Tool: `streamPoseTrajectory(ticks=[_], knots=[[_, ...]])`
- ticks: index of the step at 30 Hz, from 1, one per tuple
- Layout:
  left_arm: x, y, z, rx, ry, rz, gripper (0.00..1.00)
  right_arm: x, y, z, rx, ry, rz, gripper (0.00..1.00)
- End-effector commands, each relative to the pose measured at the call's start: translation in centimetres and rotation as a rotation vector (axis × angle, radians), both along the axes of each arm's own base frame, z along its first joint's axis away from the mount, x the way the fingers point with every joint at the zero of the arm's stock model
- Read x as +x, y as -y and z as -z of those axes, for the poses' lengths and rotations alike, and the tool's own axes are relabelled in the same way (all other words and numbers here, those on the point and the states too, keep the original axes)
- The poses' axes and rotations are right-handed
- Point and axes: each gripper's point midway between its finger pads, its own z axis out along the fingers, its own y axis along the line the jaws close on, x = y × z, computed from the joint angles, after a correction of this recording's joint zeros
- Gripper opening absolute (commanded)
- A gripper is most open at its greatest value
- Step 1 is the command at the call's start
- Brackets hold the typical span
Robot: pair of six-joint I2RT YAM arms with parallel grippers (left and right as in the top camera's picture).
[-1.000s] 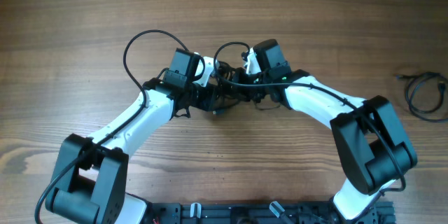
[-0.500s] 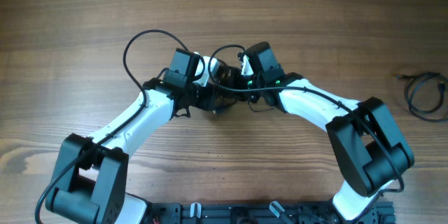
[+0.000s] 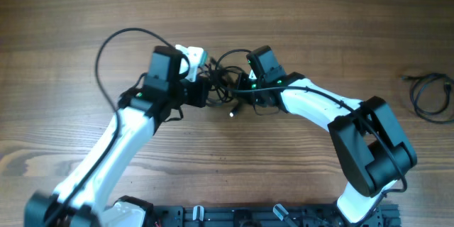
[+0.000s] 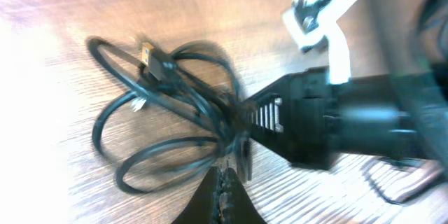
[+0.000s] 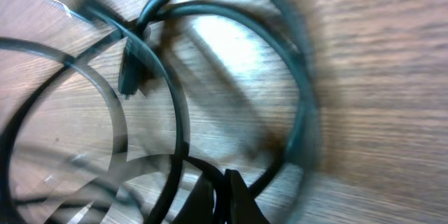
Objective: Untangle cables
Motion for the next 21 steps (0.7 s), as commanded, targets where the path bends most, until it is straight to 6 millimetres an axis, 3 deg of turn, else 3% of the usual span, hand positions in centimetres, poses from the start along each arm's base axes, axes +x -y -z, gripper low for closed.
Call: streamPoseTrajectory(ticks=[1, 6, 8, 10, 11, 16, 18, 21], knots=[[0.1, -2.5, -6.6, -0.109, 0.128, -0.139, 0.05, 0.6, 4.7, 3.3, -0.165, -0.028, 0.135, 0.04], [-1.2, -4.5, -9.6, -0.17, 0.165, -0.234, 0.04, 0.6, 4.8, 3.4, -0.171, -0.026, 0.132, 0.04], [-1.6, -5.2, -10.8, -0.207, 0.18, -0.277, 0.13, 0.7, 4.7, 3.3, -0.171, -0.018, 0.116, 0.04], [-2.3, -4.7, -10.9, -0.223, 0.163, -0.25, 0.25, 0.4, 3.9, 3.1, -0.132, -0.023, 0.079, 0.04], [-2.7, -4.4, -10.0, -0.207, 0.129, -0.233, 0.29, 0.2, 2.5, 2.6, -0.067, -0.016, 0.006, 0.04], [-3.5, -2.6, -4.3, -0.04, 0.005, -0.051, 0.43, -0.4, -0.2, 1.0, 0.072, 0.007, -0.133, 0.04], [-3.6, -1.4, -1.9, 0.024, -0.023, 0.055, 0.49, -0.8, -1.8, -0.8, 0.194, 0.038, -0.253, 0.04], [-3.9, 0.8, 0.2, 0.074, -0.033, 0.182, 0.53, -1.0, -1.9, -2.8, 0.318, 0.02, -0.287, 0.11]])
